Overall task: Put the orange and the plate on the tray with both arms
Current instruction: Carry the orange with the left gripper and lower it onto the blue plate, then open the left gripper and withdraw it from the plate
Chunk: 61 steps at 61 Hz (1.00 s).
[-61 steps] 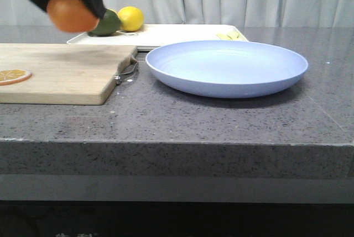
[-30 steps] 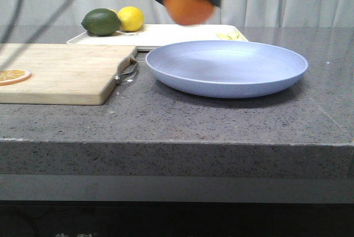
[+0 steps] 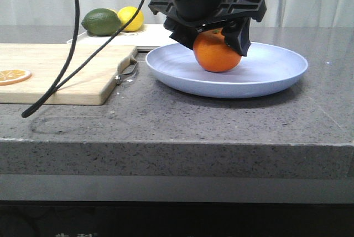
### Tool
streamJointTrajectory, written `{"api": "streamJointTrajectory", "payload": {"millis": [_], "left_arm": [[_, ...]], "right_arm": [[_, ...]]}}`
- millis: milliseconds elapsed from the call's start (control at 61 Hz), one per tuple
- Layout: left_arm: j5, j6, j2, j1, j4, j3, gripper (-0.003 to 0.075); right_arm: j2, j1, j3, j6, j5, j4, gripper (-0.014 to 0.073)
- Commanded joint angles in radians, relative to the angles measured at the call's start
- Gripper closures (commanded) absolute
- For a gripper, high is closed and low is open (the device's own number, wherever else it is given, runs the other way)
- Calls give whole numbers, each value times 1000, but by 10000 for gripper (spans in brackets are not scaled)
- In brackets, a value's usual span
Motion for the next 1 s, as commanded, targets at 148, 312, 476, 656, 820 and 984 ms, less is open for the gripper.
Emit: {"api": "streamJointTrajectory", "payload": {"millis": [148,312,476,656,820,984], "left_arm": [[-48,-3,-65,-9,0,-30,92],[-29,-3,-97,-9,2,-38,84],[10,-3,-137,-9,47,-76,84],[70,-3,-180,-9,90,-102,134],[105,-3,-184,-9,94,-106,375],[115,-3,-184,-9,94,-108,645]], "right_arm": [[6,-2,-35,-3,-70,-3,-18],[6,-2,-35,-3,-70,-3,-18],[6,-2,-35,-3,-70,-3,-18],[6,-2,-35,-3,-65,-3,-18],[6,-2,-35,-3,-59,-3,-18],[6,-2,-35,-3,-58,-3,-18]]}}
